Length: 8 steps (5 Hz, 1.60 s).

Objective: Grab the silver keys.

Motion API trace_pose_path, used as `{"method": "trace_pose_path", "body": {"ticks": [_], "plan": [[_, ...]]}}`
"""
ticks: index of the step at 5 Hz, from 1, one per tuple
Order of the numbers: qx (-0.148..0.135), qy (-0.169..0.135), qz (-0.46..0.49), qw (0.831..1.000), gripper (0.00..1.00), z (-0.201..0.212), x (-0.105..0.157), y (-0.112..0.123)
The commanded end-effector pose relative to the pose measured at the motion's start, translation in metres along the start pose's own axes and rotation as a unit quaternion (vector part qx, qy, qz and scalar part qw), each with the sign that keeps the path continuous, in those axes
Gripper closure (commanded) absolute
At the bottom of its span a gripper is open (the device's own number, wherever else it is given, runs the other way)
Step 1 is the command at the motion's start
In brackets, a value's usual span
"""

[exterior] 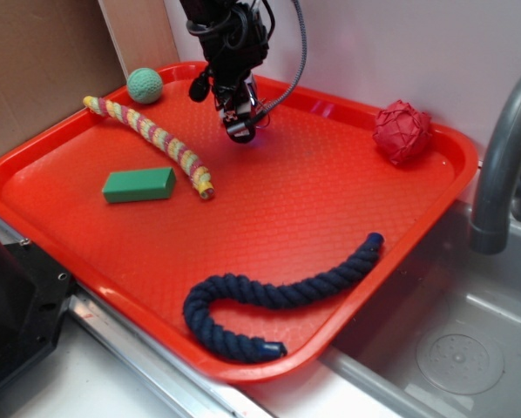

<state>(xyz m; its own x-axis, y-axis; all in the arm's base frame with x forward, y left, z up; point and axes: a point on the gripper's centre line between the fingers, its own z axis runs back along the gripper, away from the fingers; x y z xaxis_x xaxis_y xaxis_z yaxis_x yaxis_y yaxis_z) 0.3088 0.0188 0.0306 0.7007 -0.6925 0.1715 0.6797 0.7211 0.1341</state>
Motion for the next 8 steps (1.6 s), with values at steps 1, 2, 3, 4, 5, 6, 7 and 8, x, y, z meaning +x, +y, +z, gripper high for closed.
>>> {"method": "trace_pose_path", "body": {"ticks": [1,2,3,4,5,6,7,8], "plan": [[0.021,-0.03,0.008,0.999,1.0,0.031,0.016,0.007],[0.02,-0.036,0.011,0.999,1.0,0.041,0.015,0.004],[0.019,-0.041,0.028,0.999,1.0,0.06,0.013,0.005],[0.003,-0.032,0.139,0.99,1.0,0.11,0.013,0.006],[-0.02,0.008,0.259,0.966,1.0,0.164,0.006,-0.011],[-0.044,0.044,0.344,0.937,1.0,0.217,0.008,-0.016],[-0.046,0.034,0.339,0.939,1.0,0.258,0.013,-0.026],[-0.024,0.034,0.318,0.947,1.0,0.25,0.014,-0.042]]}}
